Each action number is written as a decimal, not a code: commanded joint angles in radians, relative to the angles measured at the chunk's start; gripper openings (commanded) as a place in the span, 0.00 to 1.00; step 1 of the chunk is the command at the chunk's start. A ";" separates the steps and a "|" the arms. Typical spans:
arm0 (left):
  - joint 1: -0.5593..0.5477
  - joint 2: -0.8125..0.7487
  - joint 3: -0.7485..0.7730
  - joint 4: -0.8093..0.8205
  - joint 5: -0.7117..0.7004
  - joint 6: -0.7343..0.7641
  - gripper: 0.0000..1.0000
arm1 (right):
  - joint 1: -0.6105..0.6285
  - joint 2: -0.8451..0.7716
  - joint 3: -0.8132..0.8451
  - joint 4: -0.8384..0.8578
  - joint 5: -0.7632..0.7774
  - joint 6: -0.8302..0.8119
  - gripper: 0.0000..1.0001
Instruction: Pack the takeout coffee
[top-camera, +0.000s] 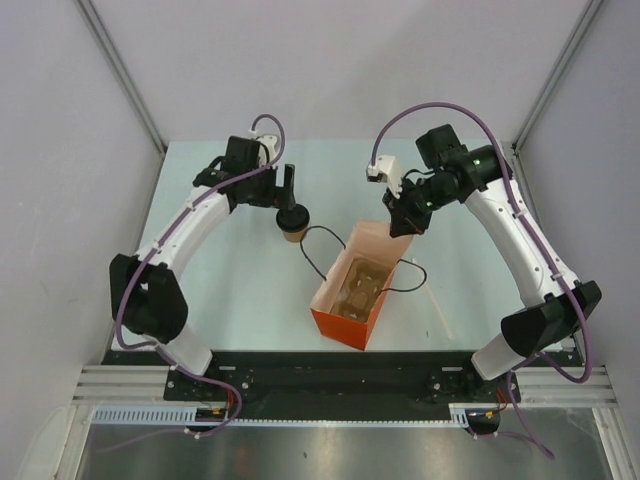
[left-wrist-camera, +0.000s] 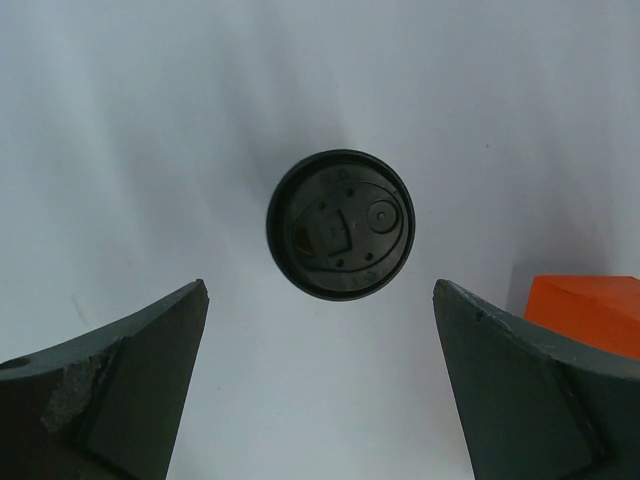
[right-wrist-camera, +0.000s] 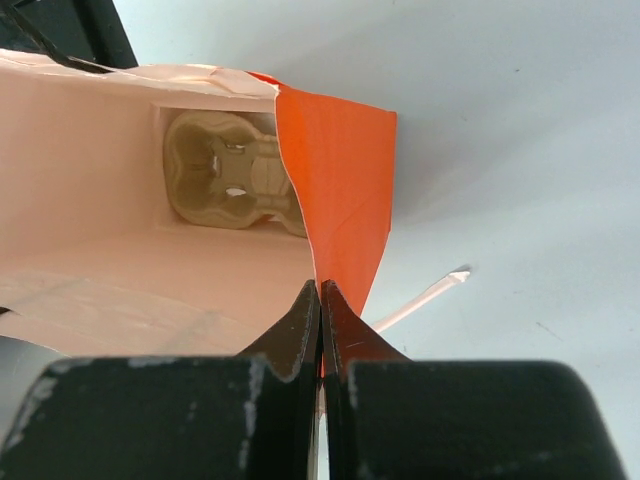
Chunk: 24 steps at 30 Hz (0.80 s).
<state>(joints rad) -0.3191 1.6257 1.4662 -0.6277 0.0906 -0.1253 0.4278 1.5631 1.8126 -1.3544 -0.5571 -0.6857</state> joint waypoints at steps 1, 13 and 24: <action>-0.003 0.022 -0.040 0.092 0.089 -0.074 0.99 | -0.003 -0.025 -0.002 -0.041 -0.015 0.011 0.00; -0.029 0.088 -0.070 0.121 0.015 -0.111 1.00 | -0.004 -0.028 -0.019 -0.035 -0.018 0.003 0.00; -0.058 0.134 -0.047 0.123 -0.031 -0.108 0.99 | -0.009 -0.031 -0.032 -0.037 -0.017 -0.003 0.00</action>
<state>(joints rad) -0.3569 1.7535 1.4021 -0.5385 0.0868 -0.2138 0.4240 1.5631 1.7821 -1.3556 -0.5575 -0.6849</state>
